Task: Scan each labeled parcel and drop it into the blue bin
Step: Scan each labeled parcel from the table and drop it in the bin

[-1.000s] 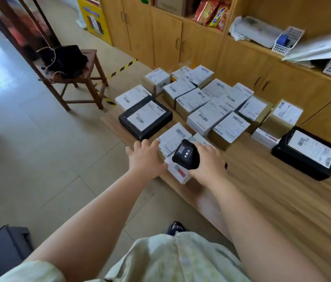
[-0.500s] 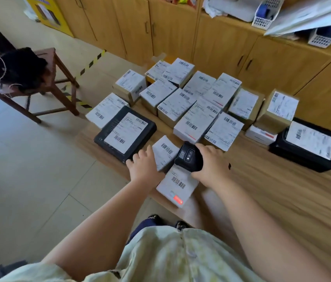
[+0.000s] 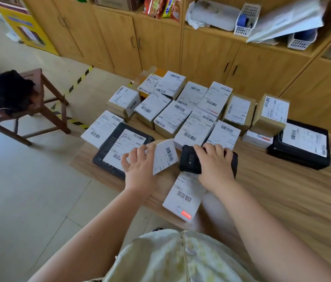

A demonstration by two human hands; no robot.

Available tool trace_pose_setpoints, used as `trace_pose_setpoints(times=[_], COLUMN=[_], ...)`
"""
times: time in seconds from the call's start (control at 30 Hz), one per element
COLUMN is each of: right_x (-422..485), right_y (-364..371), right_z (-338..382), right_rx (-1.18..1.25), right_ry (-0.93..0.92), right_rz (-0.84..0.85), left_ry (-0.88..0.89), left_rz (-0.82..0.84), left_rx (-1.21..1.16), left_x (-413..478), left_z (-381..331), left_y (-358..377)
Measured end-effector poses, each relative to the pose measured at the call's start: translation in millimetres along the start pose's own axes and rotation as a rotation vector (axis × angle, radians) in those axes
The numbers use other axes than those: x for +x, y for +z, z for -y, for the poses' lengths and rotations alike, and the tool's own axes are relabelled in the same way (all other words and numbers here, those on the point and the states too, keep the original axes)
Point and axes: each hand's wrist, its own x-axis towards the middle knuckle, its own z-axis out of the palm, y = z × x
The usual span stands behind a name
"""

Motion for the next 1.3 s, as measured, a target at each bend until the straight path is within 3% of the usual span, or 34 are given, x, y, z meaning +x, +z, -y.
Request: trace_pose_setpoints(times=[0.63, 0.93, 1.3], right_x=[-22.1, -47.9, -54.7], right_y=[-3.2, -7.1, -7.0], right_z=[-0.3, -1.1, 9.9], right_rx=[0.078, 0.044, 0.024], right_ry=[0.162, 0.234, 0.309], right_rz=[-0.008, -0.089, -0.083], left_ry=[0.009, 0.149, 0.176], left_rz=[0.003, -0.043, 0.002], left_rx=[-0.012, 0.037, 0.004], left_x=[2.7, 9.3, 12.6], left_z=[1.1, -6.2, 4.5], left_y=[-8.8, -10.5, -16.2])
